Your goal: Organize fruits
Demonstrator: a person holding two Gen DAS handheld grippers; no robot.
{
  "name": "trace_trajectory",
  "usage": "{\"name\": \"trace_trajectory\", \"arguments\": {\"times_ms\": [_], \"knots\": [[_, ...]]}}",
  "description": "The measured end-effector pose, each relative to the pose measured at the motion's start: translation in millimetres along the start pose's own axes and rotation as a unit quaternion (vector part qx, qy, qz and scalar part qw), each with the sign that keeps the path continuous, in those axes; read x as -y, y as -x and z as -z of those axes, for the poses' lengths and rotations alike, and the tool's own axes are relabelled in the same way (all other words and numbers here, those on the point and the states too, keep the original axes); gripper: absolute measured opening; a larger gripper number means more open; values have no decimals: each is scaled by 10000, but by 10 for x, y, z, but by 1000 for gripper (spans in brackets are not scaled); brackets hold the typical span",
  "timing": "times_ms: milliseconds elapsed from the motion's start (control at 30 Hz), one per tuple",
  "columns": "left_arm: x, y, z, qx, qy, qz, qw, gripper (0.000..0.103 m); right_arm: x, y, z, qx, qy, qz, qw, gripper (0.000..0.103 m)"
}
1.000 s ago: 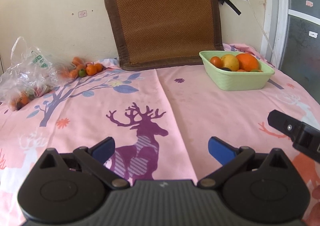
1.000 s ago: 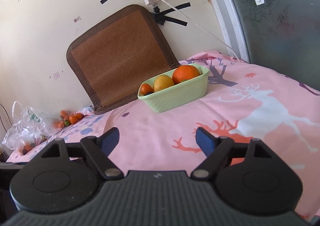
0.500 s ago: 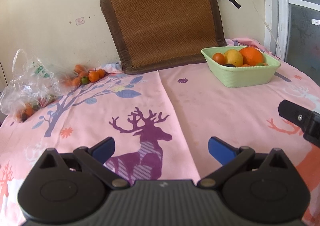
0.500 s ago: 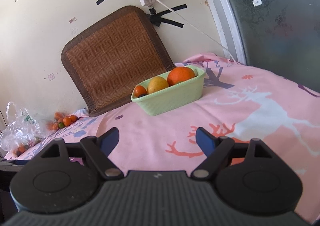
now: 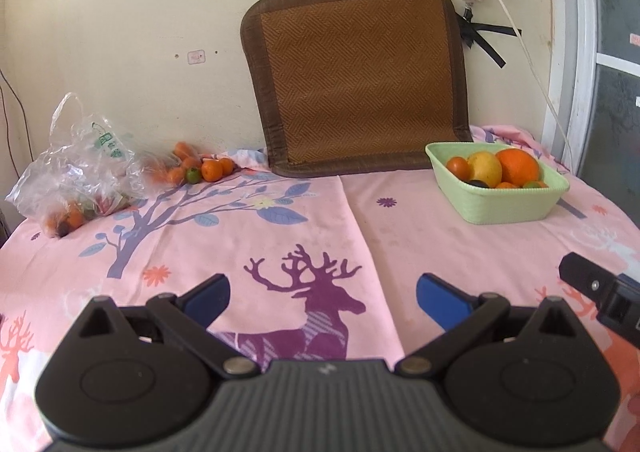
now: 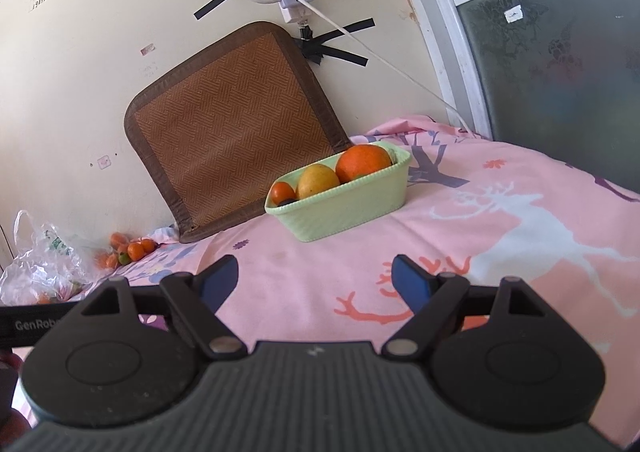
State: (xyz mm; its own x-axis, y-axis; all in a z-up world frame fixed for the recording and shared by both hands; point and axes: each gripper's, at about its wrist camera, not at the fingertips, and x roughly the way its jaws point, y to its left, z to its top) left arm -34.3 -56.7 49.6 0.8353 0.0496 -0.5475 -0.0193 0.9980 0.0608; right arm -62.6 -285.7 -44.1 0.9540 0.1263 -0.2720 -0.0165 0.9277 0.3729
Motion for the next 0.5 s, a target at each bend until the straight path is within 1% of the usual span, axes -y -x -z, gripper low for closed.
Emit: {"name": "trace_trajectory", "arguments": {"times_ms": [133,267,500], "knots": [[-32,-26,3,-92,37,37,9999,103,-13,-14,5,-33,18,-9,10000,86],[-24,-88,35,-294,-1,43,9996,103,-12,-33,13,-112,2,-12,9999,86],[5,-92,55,-332,-62,-4,9994,103,-13,-7,22,-83,10,-7,10000,86]]}}
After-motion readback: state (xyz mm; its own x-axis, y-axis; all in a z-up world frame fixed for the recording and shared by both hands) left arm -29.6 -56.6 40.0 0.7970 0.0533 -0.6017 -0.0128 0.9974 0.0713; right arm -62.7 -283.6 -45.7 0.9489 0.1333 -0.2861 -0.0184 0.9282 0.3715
